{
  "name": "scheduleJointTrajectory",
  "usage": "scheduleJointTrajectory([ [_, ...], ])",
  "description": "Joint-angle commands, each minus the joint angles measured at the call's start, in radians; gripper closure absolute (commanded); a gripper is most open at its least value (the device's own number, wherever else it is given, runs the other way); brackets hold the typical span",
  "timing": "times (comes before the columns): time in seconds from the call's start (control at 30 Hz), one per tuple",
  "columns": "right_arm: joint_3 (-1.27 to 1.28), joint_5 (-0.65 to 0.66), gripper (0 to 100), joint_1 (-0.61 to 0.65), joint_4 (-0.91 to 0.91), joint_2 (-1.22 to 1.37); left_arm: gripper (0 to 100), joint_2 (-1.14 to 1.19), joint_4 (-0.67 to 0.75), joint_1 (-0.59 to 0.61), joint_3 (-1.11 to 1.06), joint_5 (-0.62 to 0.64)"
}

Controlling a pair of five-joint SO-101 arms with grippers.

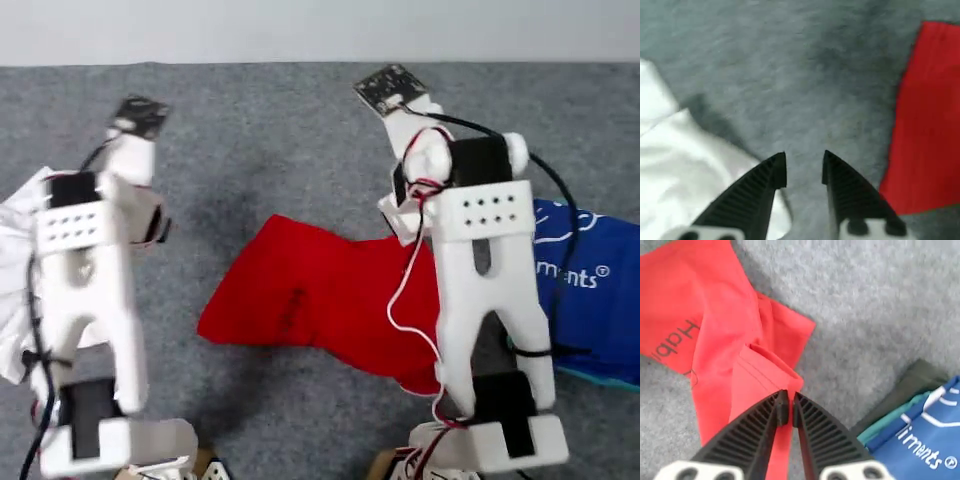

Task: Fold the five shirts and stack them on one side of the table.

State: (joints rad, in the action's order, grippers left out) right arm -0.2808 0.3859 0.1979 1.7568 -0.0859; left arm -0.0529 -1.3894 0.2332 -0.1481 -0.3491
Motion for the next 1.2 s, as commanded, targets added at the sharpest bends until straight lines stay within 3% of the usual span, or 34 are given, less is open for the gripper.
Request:
scheduleJointTrajectory([
  [0.0, 0.054, -0.003, 98.9, -0.035, 0.042, -0.101, 86, 0.112, -0.002, -0.081, 0.128, -0.005],
  [0.17, 0.161, -0.005, 98.9, -0.101, 0.041, -0.186, 78, 0.356, -0.081, -0.172, 0.369, -0.011],
  [0.43, 0.272, -0.006, 98.9, -0.142, 0.041, -0.28, 76, 0.769, -0.298, -0.333, 0.875, -0.051],
  [0.7, 0.361, -0.005, 98.9, -0.142, 0.039, -0.34, 76, 1.096, -0.364, -0.359, 1.348, -0.048],
  [0.83, 0.379, -0.006, 98.9, -0.14, 0.039, -0.354, 76, 1.195, -0.362, -0.361, 1.44, -0.046],
  [1.17, 0.379, -0.008, 98.9, -0.14, 0.038, -0.354, 81, 1.255, -0.364, -0.377, 1.419, -0.017],
])
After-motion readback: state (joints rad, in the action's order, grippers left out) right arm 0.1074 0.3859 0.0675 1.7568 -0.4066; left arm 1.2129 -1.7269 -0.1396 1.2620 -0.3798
